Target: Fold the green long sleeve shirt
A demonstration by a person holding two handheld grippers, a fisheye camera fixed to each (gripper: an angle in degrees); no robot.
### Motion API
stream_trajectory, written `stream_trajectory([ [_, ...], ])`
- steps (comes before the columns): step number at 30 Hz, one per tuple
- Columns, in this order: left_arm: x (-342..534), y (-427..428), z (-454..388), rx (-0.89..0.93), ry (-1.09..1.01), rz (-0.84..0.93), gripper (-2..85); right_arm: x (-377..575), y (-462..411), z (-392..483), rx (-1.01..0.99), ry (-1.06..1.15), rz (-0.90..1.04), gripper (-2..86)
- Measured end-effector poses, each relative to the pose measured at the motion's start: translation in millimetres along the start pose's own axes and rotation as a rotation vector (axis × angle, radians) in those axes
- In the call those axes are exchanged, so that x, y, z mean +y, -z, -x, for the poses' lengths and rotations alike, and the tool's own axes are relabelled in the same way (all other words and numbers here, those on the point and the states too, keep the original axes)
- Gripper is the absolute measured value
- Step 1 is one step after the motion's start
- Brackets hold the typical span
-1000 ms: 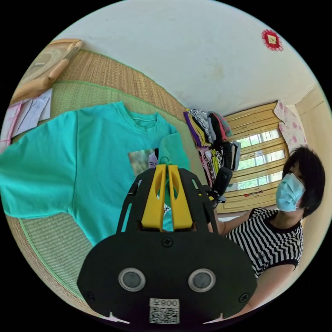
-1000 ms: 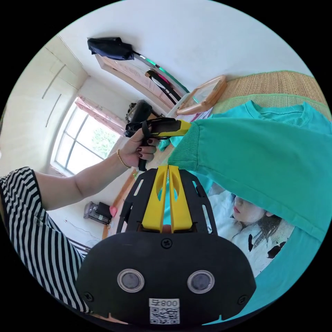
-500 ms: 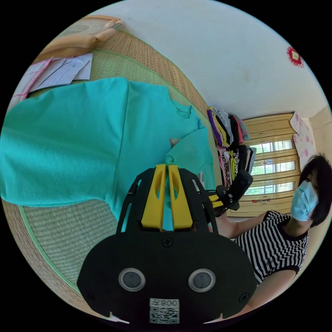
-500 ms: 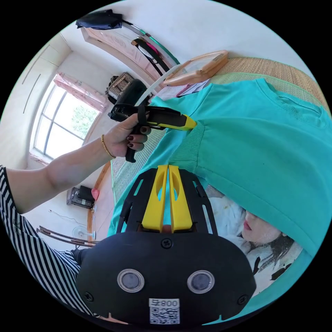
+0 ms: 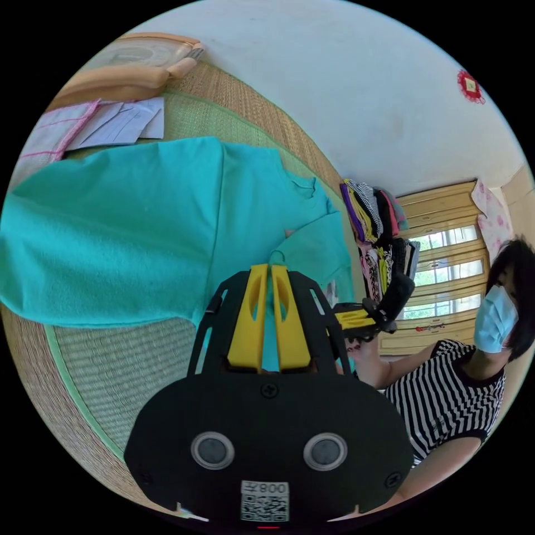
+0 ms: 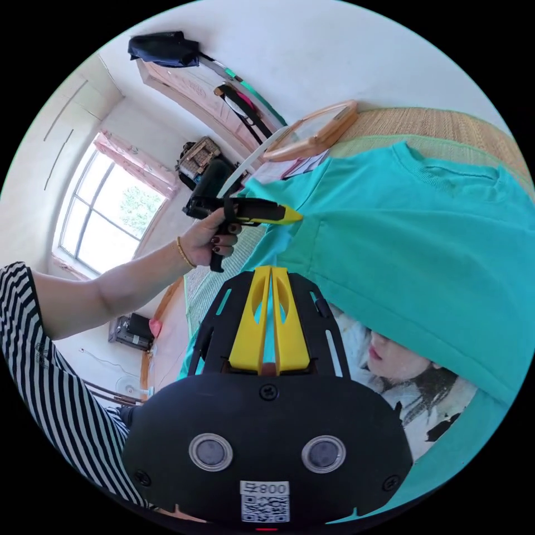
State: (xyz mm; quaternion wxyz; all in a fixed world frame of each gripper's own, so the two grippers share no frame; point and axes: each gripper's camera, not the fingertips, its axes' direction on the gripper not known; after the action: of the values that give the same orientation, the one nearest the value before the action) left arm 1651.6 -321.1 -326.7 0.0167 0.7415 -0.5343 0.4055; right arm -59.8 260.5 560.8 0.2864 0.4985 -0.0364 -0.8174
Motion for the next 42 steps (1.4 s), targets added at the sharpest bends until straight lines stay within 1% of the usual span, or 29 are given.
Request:
stream_trajectory([
  [3,-3,1,-14,0.033,0.002,-0.048,0.7,-1,5,-4,0.084,-0.015,-0.008,0.1],
  [6,-10,-4,-42,0.03,-0.046,-0.066,0.8,3,-11,-20,0.129,-0.062,0.072,0.1],
  [7,-13,-8,-47,0.026,-0.051,-0.051,0.8,6,-16,-25,0.092,-0.08,0.087,0.1],
  [9,-23,-26,-62,-0.036,-0.051,0.038,1.0,11,-10,-28,0.064,-0.101,0.068,0.2],
  [12,-35,-26,-91,-0.032,-0.076,-0.006,1.6,22,11,-26,0.002,-0.099,0.055,0.3],
  [14,-48,-28,-118,-0.017,-0.126,-0.023,2.5,34,41,-25,0.035,-0.091,0.015,0.5],
  [17,-85,-47,-175,0.048,-0.24,-0.004,4.7,70,111,-33,0.213,-0.097,-0.06,1.1],
  [19,-113,-64,-217,0.059,-0.322,0.014,6.0,104,171,-46,0.384,-0.147,-0.122,2.2],
  [21,-153,-92,-270,0.086,-0.427,0.03,6.6,128,210,-54,0.489,-0.195,-0.171,3.0],
  [24,-206,-141,-321,0.098,-0.48,0.092,7.0,159,252,-63,0.615,-0.244,-0.258,4.8],
  [27,-257,-191,-357,0.086,-0.467,0.163,7.3,174,258,-79,0.651,-0.281,-0.254,6.7],
  [30,-297,-221,-387,0.059,-0.456,0.193,7.6,186,250,-86,0.667,-0.273,-0.226,6.8],
  [37,-359,-247,-458,-0.041,-0.5,0.196,7.6,207,240,-99,0.696,-0.297,-0.155,6.2],
  [42,-389,-262,-501,-0.123,-0.51,0.251,2.9,222,245,-108,0.677,-0.31,-0.153,5.2],
])
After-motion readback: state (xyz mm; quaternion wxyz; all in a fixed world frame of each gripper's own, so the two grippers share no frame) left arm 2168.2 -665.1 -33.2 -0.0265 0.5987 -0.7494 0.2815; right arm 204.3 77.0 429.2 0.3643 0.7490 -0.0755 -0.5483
